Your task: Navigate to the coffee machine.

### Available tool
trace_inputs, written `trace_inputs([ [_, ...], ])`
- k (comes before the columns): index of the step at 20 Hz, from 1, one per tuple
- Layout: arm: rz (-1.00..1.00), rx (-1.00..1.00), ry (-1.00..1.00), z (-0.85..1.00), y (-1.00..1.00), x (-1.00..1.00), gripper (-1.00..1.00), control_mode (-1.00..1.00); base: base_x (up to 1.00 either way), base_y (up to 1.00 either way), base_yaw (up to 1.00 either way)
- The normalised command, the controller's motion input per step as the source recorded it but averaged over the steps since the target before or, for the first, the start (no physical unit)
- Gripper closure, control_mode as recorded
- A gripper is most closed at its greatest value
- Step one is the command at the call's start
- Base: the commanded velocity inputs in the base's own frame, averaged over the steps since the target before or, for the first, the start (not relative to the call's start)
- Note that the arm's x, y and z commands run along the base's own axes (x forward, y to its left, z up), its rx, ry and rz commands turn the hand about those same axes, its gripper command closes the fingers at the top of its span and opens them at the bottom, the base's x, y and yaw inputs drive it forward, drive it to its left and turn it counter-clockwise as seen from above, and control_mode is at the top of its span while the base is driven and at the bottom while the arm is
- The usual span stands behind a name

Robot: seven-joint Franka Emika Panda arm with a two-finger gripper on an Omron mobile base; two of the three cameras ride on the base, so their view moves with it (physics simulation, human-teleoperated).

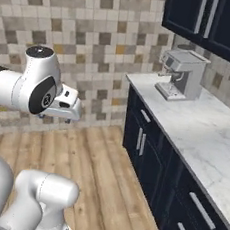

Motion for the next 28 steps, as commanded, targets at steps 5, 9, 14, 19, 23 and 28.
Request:
trace_inputs([
  [5,0.00,0.00,0.00,0.00,0.00,0.00,-1.00,1.00,1.00,0.17,-0.44],
  [9,0.00,0.00,0.00,0.00,0.00,0.00,-1.00,1.00,1.00,0.19,-0.47],
  [14,0.00,0.00,0.00,0.00,0.00,0.00,-1.00,1.00,1.00,0.21,-0.58],
  [19,0.00,0.00,0.00,0.00,0.00,0.00,-1.00,1.00,0.76,0.31,-0.73],
  [23,0.00,0.00,0.00,0.00,0.00,0.00,-1.00,1.00,0.68,0.39,-0.76],
  [28,0.00,0.00,0.00,0.00,0.00,0.00,-1.00,1.00,0.67,0.22,-0.41],
])
